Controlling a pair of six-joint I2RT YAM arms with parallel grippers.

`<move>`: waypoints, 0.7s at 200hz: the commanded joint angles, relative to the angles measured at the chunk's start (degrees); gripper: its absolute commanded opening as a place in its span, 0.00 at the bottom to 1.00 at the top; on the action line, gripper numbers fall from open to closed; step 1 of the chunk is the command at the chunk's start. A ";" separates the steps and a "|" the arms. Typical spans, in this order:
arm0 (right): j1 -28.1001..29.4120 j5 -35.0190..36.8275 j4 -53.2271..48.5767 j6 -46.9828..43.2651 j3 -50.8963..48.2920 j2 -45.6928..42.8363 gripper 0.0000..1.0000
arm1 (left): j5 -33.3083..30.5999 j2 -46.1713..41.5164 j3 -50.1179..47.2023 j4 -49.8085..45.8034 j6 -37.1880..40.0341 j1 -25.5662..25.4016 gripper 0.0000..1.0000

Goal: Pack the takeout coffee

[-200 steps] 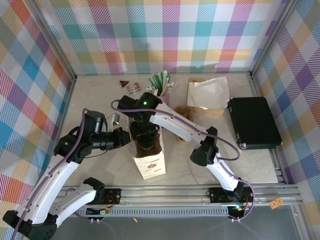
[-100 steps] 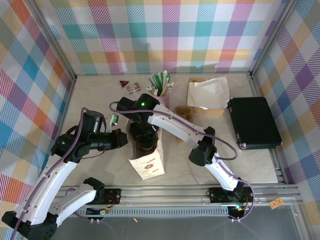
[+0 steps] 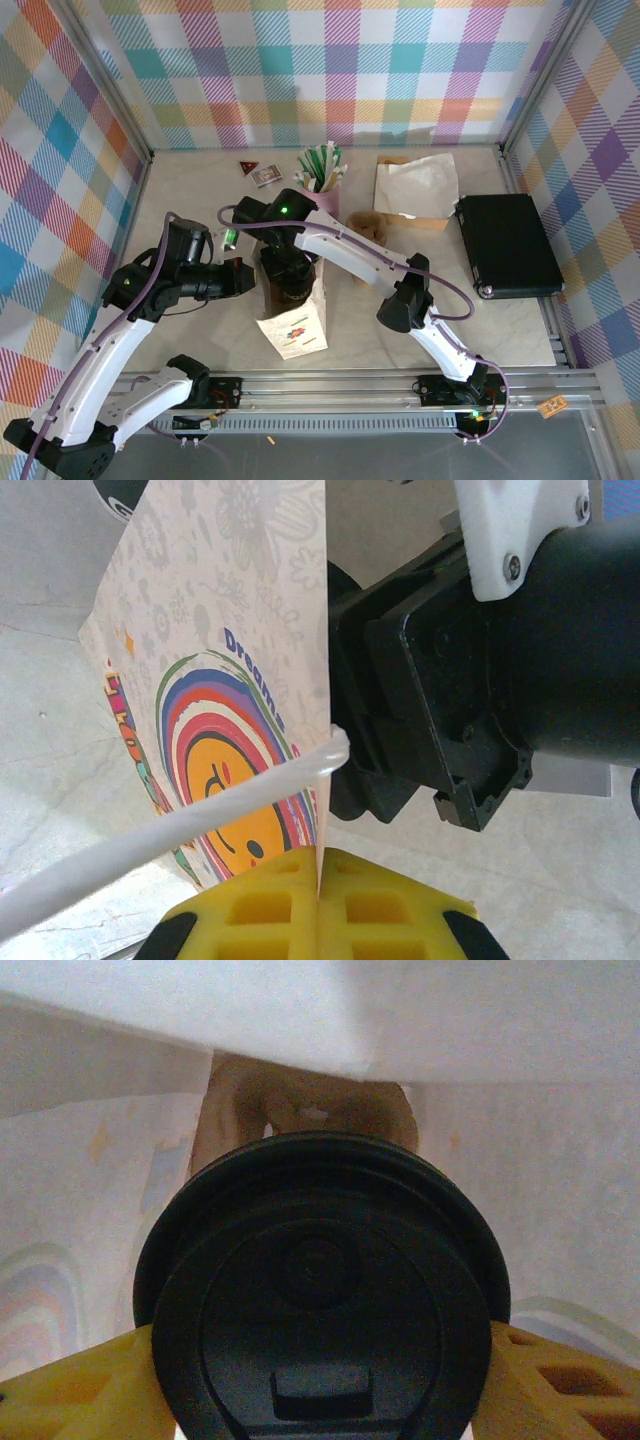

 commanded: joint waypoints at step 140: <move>0.63 1.56 5.91 -0.51 -4.39 -0.49 0.51 | 2.08 1.92 1.42 -2.34 4.62 0.19 0.00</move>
